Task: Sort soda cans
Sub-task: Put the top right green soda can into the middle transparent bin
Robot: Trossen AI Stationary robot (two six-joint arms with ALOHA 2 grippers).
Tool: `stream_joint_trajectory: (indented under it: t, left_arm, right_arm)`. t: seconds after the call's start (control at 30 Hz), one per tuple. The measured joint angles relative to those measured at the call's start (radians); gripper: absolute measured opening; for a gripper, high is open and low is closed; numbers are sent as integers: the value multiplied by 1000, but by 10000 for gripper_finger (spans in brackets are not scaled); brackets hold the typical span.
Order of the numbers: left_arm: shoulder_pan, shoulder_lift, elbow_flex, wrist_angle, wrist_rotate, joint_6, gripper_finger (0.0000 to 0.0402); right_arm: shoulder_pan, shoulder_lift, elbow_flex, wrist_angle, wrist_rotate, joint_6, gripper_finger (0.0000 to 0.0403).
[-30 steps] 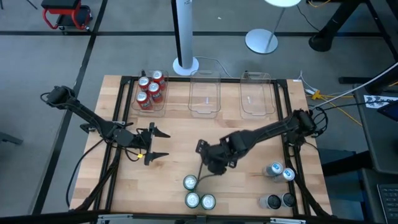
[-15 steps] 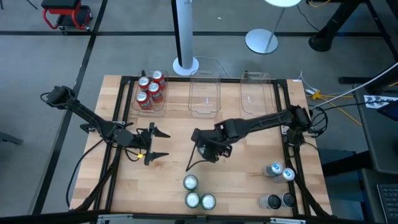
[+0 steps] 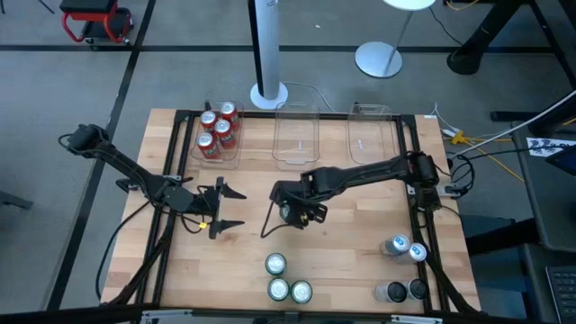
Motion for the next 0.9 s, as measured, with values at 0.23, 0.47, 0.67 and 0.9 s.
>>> stream_joint_trajectory:
  t: [0.23,0.47,0.67,0.9]
  left_arm:
    - [0,0,0,0,0,0,375]
    - [0,0,0,0,0,3,375]
    - [0,0,0,-1,0,3,375]
    - [0,0,0,-1,0,3,375]
  right_arm:
    - [-23,27,3,17,-35,-18,293]
    - [-19,30,3,40,-24,-19,329]
    - [-20,32,2,38,-24,-19,364]
    - [-19,32,2,60,-24,-16,371]
